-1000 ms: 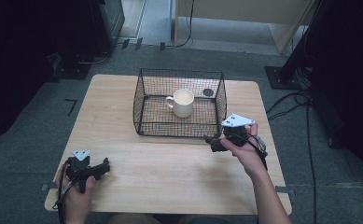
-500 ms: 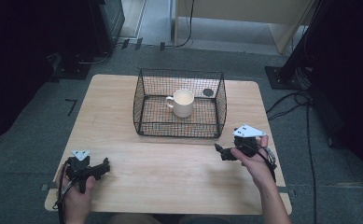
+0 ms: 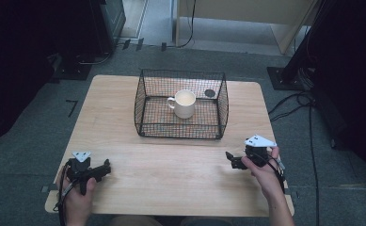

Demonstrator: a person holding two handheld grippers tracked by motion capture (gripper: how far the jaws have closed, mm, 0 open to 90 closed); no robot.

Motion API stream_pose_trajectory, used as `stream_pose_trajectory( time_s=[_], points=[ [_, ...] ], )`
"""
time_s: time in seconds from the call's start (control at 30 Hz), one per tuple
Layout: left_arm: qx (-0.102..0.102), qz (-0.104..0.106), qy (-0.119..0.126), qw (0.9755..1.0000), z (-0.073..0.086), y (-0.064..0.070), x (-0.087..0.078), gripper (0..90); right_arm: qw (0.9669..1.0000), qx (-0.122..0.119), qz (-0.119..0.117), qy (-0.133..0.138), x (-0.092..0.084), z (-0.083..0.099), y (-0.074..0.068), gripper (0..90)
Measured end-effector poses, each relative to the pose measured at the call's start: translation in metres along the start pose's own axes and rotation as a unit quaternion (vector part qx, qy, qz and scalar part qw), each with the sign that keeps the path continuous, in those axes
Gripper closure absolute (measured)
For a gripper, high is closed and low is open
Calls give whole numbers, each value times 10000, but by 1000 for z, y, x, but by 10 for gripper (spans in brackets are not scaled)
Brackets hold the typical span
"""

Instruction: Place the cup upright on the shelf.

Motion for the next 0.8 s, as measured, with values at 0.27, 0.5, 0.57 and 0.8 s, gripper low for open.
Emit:
stream_pose_trajectory(
  time_s=[0.27,0.5,0.57,0.8],
  points=[
    [0,0,-2,10000,0,0,0,18,9997,182,144,-72,-6,21,13,0],
    [0,0,-1,10000,0,0,0,18,9989,364,256,-162,-12,40,22,0],
    [0,0,-2,10000,0,0,0,18,9986,387,295,-188,-13,44,25,0],
    [1,0,-1,10000,0,0,0,18,9978,470,376,-263,-18,57,31,0]
  ],
)
Point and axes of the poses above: each handheld gripper's, and its own axes: x roughly forward along the jaws, z roughly out of its underside, y roughly to its right, the point moved 10 cm from there along x, roughly forward along the jaws, and after that the axes turned 3 degrees about y, right-handed, at the moved point
